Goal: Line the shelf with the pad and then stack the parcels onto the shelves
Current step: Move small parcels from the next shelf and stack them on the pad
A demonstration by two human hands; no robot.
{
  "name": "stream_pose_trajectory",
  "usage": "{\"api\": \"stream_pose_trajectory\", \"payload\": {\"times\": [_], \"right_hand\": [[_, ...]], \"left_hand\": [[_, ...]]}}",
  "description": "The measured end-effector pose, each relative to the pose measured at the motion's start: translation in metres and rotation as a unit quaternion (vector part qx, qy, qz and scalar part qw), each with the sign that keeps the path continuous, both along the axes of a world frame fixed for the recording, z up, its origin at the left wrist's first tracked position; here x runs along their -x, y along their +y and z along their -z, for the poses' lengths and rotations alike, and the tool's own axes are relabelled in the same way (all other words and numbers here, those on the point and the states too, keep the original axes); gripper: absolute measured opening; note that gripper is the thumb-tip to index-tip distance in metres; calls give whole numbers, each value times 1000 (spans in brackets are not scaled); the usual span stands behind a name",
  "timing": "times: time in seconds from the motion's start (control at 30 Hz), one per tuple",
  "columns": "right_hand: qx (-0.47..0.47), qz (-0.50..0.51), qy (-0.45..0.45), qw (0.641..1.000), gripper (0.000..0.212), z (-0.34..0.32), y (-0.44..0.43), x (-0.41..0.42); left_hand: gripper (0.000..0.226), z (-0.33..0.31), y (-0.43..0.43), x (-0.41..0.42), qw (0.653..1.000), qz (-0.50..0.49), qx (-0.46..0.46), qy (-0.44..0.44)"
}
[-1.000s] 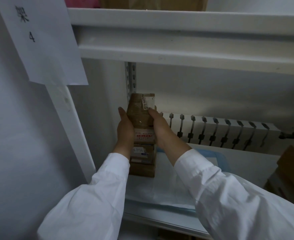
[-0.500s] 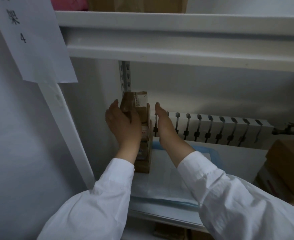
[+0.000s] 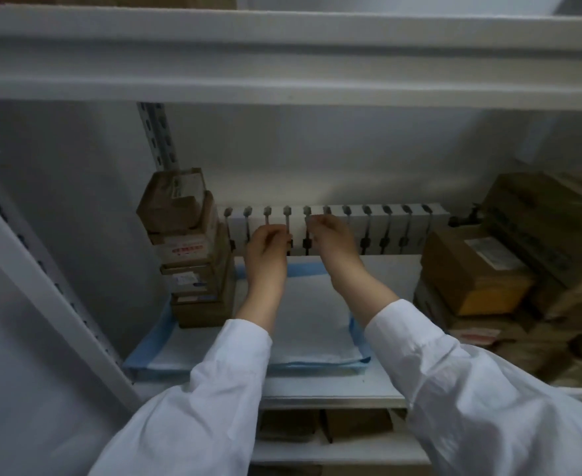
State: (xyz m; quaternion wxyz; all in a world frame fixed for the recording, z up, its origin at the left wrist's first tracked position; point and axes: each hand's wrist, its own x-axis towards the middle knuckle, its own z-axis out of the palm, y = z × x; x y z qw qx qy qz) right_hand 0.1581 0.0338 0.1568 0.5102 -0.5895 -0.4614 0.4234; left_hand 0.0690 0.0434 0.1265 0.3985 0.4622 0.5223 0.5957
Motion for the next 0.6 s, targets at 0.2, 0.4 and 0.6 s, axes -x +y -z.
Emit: {"api": "stream_pose_trajectory", "payload": {"times": [0.2, 0.4, 0.6], "right_hand": [[-9, 18, -143, 990, 27, 10, -37, -65], [-62, 96, -356, 928, 33, 29, -66, -136], [-19, 178, -430, 885, 49, 45, -81, -183]], "left_hand": [[16, 15, -19, -61, 985, 99, 123, -66], [20, 29, -36, -115, 951, 156, 240, -119], [33, 42, -51, -153, 927, 173, 296, -153]]}}
